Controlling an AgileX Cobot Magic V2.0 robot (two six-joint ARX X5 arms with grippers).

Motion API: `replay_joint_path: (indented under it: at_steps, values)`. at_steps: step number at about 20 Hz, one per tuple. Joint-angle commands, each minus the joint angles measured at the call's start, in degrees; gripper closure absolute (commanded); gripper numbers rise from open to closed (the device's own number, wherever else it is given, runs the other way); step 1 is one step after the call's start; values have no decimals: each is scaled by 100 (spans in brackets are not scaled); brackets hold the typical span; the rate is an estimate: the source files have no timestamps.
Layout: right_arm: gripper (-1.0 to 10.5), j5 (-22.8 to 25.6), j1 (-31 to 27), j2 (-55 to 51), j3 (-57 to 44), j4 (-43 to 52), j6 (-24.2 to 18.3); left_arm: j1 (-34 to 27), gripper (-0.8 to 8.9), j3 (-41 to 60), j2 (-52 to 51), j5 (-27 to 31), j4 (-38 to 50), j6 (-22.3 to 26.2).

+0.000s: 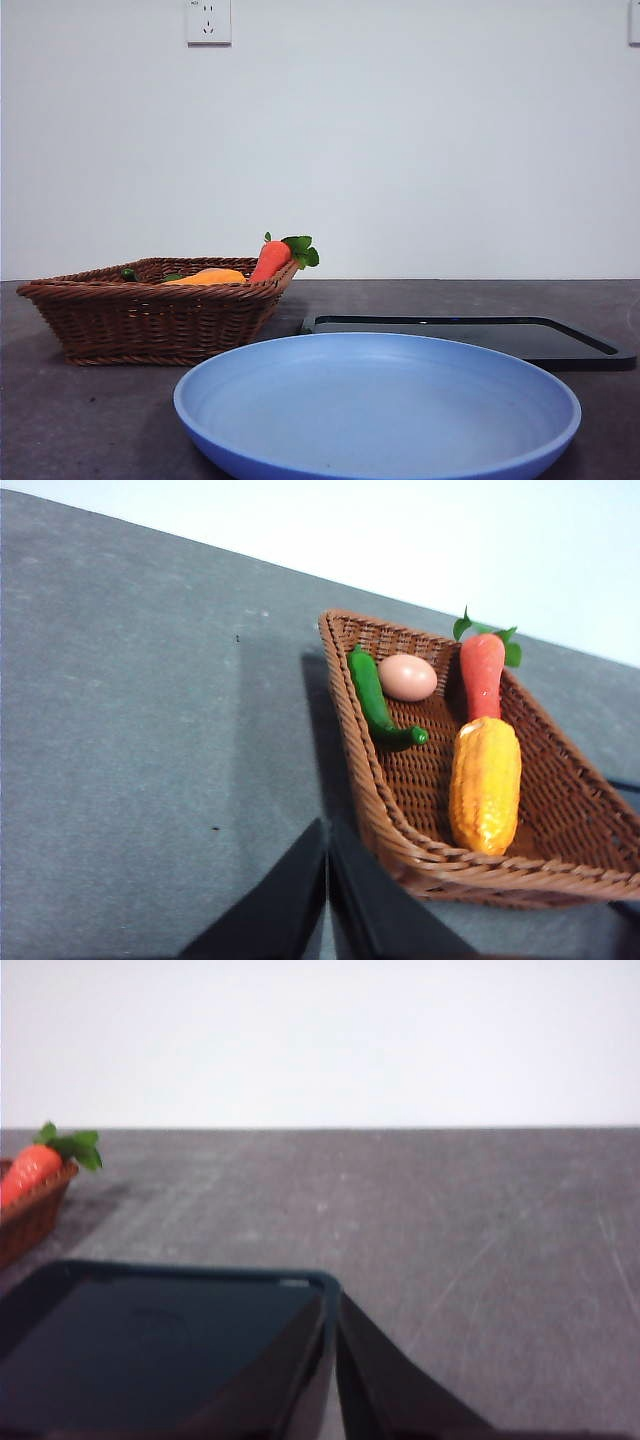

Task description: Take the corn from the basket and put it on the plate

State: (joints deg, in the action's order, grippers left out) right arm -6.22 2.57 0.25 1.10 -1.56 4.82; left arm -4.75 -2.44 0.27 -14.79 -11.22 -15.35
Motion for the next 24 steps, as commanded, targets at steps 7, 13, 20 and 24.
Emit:
replay_joint_path:
  at_steps: [7, 13, 20, 24]
  values:
    - [945, -37, -2, -4, 83, 511, 1211, -11, 807, 63, -11, -13, 55, -988]
    - [945, -138, -2, 0, 411, 334, 1919, -11, 807, -166, -11, -374, 24, -1414]
    - [945, -146, -2, 203, 1543, -1014, 1906, -11, 807, -879, 116, -815, -457, -1543]
    - [945, -396, -2, 649, 2299, -1764, 1650, -11, 807, -1436, 393, -1161, -1012, -1364]
